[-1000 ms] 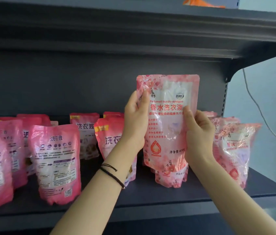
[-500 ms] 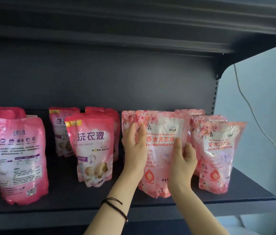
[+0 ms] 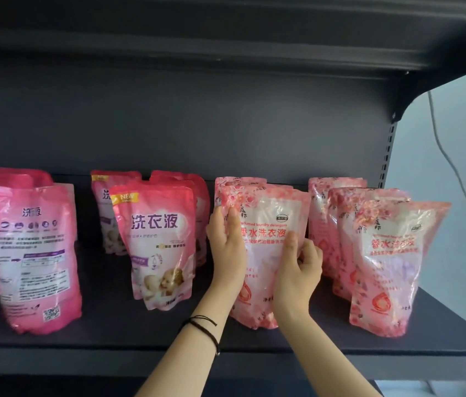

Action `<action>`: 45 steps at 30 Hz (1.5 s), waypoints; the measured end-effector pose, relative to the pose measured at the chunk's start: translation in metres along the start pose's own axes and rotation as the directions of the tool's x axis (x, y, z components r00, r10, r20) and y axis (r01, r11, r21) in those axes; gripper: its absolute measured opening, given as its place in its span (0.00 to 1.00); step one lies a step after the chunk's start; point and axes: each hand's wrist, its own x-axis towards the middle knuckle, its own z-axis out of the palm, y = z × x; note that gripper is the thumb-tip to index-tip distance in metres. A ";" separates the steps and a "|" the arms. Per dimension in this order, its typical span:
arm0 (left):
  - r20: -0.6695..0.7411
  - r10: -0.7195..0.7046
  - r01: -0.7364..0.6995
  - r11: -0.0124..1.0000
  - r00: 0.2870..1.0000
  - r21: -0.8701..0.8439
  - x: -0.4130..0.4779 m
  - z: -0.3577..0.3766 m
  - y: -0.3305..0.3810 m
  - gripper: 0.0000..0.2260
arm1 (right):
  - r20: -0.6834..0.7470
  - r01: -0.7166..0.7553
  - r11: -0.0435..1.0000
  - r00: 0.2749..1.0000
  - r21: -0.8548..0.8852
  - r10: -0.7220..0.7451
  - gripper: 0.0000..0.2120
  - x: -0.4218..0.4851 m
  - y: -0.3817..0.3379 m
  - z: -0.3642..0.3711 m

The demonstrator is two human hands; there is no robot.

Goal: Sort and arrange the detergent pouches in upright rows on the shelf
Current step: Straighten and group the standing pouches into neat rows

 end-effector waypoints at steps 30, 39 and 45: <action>0.806 0.039 -0.770 0.327 0.591 0.549 0.087 -0.069 0.120 0.07 | 0.834 0.828 0.330 0.524 -0.453 -0.174 0.08 0.080 -0.134 -0.010; 0.877 -0.256 -0.775 0.411 0.407 0.480 0.140 -0.053 0.151 0.03 | 0.873 0.895 0.117 0.379 -0.430 0.307 0.05 0.101 -0.167 0.045; 0.825 -0.302 -0.747 0.354 0.478 0.562 0.192 -0.089 0.176 0.04 | 0.881 0.819 0.414 0.214 -0.397 0.422 0.06 0.116 -0.173 0.084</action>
